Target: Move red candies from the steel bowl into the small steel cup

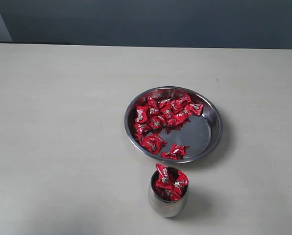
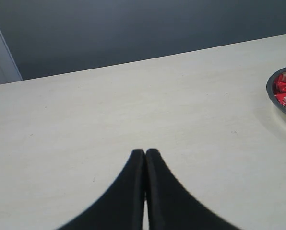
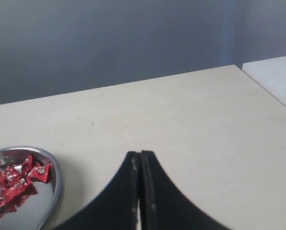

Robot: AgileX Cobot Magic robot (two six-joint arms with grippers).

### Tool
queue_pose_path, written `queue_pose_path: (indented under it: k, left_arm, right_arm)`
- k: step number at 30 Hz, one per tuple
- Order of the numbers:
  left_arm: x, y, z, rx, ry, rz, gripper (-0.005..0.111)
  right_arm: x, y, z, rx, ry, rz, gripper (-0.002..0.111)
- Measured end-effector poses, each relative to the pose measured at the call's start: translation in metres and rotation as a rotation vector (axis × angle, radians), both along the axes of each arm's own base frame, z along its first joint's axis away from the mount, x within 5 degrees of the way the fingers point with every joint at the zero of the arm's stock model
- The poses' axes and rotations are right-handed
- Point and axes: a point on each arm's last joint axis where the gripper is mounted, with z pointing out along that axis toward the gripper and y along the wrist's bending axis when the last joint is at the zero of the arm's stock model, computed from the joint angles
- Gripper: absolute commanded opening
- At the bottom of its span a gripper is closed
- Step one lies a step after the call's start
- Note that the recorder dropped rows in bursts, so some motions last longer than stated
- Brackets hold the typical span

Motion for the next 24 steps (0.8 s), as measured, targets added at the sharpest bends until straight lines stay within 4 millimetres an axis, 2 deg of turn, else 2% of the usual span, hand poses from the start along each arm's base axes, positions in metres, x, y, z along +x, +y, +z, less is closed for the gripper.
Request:
queue_pose_path:
  k: [9, 20, 24]
  left_arm:
    - [0.0, 0.0, 0.0, 0.0, 0.0, 0.0, 0.0]
    - [0.0, 0.0, 0.0, 0.0, 0.0, 0.0, 0.0]
    - [0.0, 0.0, 0.0, 0.0, 0.0, 0.0, 0.0]
  right_arm:
    - [-0.006, -0.002, -0.011, -0.018, -0.029, -0.046, -0.001]
    - [-0.01, 0.0, -0.012, -0.059, -0.047, -0.087, -0.001]
    - [-0.009, -0.001, -0.022, -0.055, -0.017, -0.096, -0.001]
